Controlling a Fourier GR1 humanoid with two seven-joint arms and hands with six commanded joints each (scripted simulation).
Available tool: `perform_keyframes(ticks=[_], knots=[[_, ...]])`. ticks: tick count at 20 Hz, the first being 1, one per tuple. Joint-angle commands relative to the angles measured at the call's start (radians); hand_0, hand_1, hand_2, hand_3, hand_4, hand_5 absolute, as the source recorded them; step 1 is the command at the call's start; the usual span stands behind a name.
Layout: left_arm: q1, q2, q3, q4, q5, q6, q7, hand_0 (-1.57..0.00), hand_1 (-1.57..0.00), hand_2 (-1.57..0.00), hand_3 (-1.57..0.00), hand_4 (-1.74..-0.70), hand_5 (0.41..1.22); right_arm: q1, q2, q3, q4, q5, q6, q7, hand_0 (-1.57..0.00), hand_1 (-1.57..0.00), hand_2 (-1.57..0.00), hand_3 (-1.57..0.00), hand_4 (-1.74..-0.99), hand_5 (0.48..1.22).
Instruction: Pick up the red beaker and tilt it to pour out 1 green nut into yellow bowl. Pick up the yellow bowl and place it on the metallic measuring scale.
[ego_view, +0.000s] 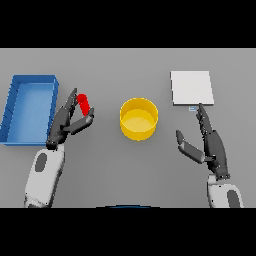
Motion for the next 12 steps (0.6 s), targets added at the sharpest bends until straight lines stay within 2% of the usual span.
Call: perform_keyframes(ticks=[1,4,5,7,10,12], knots=[[-0.015,-0.004,0.003,0.016,0.003,-0.001,-0.012,0.00,0.00,0.00,0.00,-1.33,0.714,0.000,-0.001,0.001,-0.007,0.001,0.000,0.002,0.00,0.00,0.00,0.00,-1.338,0.688],[-0.061,-0.013,0.010,0.082,-0.005,0.009,-0.038,0.00,0.00,0.00,0.00,-1.32,0.713,-0.007,-0.002,-0.009,-0.006,-0.012,0.001,0.008,0.00,0.00,0.00,0.00,-1.336,0.688],[-0.081,-0.014,0.013,0.098,-0.009,0.014,-0.036,0.00,0.00,0.00,0.00,-1.32,0.711,-0.008,-0.006,-0.011,-0.004,-0.013,0.003,0.000,0.00,0.00,0.00,0.00,-1.333,0.687],[-0.118,-0.005,0.024,0.130,-0.005,0.008,-0.031,0.00,0.00,0.00,0.00,-1.31,0.704,-0.022,-0.005,-0.016,0.002,-0.019,0.004,0.018,0.00,0.00,0.00,0.00,-1.332,0.685],[-0.156,-0.004,0.033,0.175,-0.008,0.011,-0.041,0.00,0.00,0.00,0.00,-1.32,0.708,-0.012,0.007,-0.008,0.017,-0.011,-0.001,-0.011,0.00,0.00,0.00,0.00,-1.320,0.683],[-0.178,-0.006,0.042,0.212,-0.005,0.009,-0.059,0.00,0.00,0.00,0.00,-1.33,0.715,-0.007,0.001,-0.011,0.008,-0.007,-0.004,-0.008,0.00,0.00,0.00,0.00,-1.311,0.682]])
